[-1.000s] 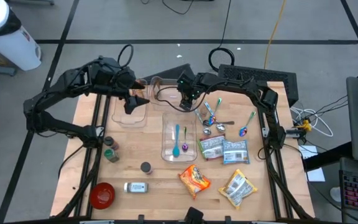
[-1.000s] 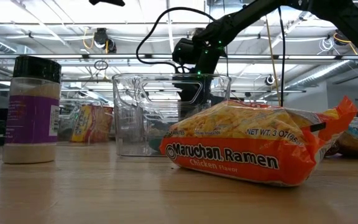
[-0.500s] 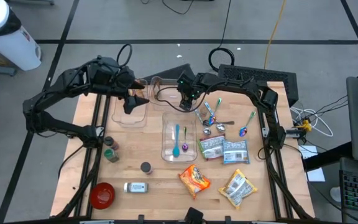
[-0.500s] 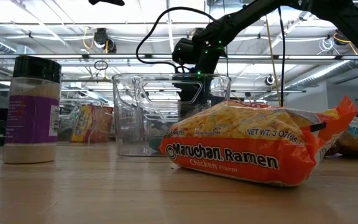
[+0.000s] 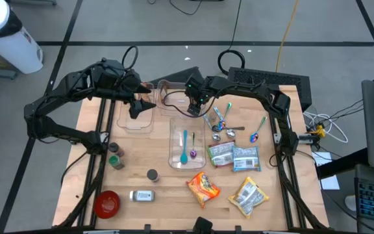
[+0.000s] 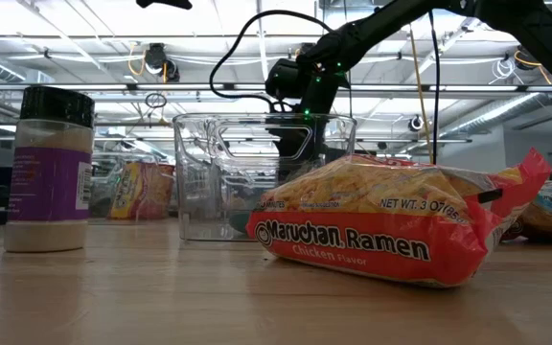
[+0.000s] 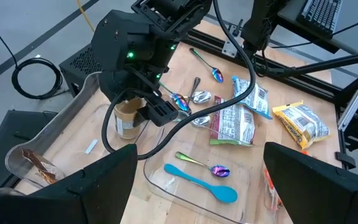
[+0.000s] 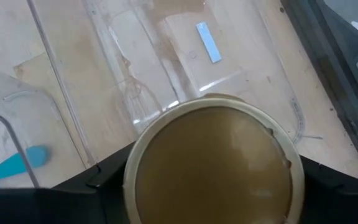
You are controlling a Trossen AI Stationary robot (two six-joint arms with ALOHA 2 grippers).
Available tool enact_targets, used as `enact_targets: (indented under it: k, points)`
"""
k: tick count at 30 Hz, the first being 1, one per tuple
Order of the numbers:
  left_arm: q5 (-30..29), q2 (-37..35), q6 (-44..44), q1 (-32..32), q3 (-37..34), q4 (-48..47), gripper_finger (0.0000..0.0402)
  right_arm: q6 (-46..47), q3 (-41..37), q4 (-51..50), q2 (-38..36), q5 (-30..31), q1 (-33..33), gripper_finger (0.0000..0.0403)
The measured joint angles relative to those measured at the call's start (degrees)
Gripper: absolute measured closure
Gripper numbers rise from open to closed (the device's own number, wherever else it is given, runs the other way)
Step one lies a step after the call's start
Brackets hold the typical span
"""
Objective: Pick & Place Food Item
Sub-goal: Put the gold seasoning bottle into the top right transparent bin, then put the left purple spoon into the bottom right transparent bin
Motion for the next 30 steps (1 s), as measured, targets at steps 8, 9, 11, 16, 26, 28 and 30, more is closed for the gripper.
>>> enact_targets:
  k: [8,9,11,16,26,28,30]
  points:
    - [0.0,0.0,0.0,0.0,0.0,0.0,0.0043,0.0,0.1,-0.5,0.0,0.0,0.0,0.0055]
    - [0.0,0.0,0.0,0.0,0.0,0.0,0.0043,0.0,0.1,-0.5,0.0,0.0,0.0,0.0054]
    - [0.0,0.0,0.0,0.0,0.0,0.0,0.0043,0.0,0.1,-0.5,0.0,0.0,0.0,0.0053]
    - [0.0,0.0,0.0,0.0,0.0,0.0,0.0043,-0.1,0.1,-0.7,-0.6,0.0,0.0,0.0060]
    - [0.0,0.0,-0.2,0.0,0.0,0.0,0.0043,-0.1,0.1,0.2,-5.8,-0.1,0.4,0.0058]
    - [0.2,0.0,-0.6,0.0,0.0,-0.2,0.0043,-0.2,0.1,0.7,-7.4,-0.1,0.8,0.0059]
    - [0.3,0.0,-1.1,-0.2,0.0,-0.5,0.0043,-0.2,0.1,1.4,-9.1,-0.1,0.9,0.0060]
